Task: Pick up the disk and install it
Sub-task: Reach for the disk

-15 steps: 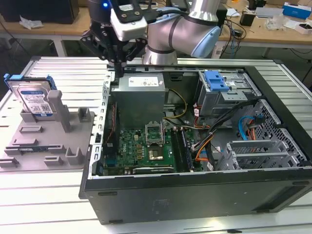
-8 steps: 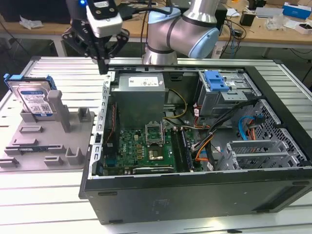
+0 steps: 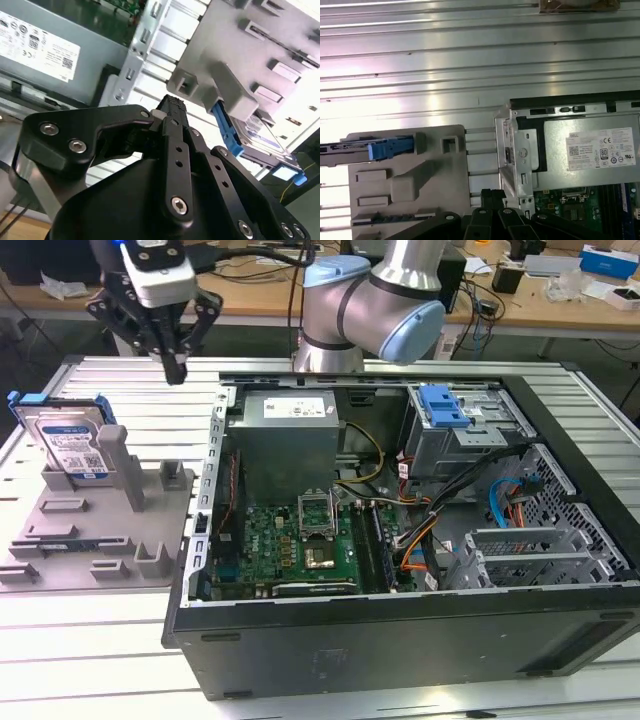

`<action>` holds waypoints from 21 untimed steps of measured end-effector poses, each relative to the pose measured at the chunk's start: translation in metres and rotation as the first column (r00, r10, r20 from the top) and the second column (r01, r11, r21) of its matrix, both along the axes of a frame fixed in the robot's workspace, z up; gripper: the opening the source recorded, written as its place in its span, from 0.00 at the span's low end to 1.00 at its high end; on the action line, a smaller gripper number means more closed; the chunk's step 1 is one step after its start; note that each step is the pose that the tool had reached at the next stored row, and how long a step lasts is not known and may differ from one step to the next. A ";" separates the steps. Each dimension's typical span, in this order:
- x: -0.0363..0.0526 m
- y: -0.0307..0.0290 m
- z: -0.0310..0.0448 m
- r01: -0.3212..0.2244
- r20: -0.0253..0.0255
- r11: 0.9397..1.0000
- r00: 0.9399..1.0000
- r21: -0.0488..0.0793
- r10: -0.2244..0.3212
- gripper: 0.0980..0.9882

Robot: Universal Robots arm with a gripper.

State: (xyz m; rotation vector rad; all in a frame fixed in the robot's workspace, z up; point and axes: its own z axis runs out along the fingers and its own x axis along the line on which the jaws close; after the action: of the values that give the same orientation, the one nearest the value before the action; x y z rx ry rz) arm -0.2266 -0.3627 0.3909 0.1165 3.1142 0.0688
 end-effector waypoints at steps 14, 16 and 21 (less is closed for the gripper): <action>-0.0823 0.0190 -0.0063 0.000 -0.001 1.000 1.000 0.000 0.000 0.01; -0.0905 0.0232 -0.0073 0.000 -0.001 1.000 1.000 0.000 0.000 0.01; -0.1097 0.0385 -0.0089 0.000 -0.001 1.000 1.000 0.000 0.000 0.01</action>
State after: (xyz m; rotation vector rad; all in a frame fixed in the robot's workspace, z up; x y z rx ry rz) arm -0.3363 -0.3242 0.3820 0.1168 3.1152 0.0683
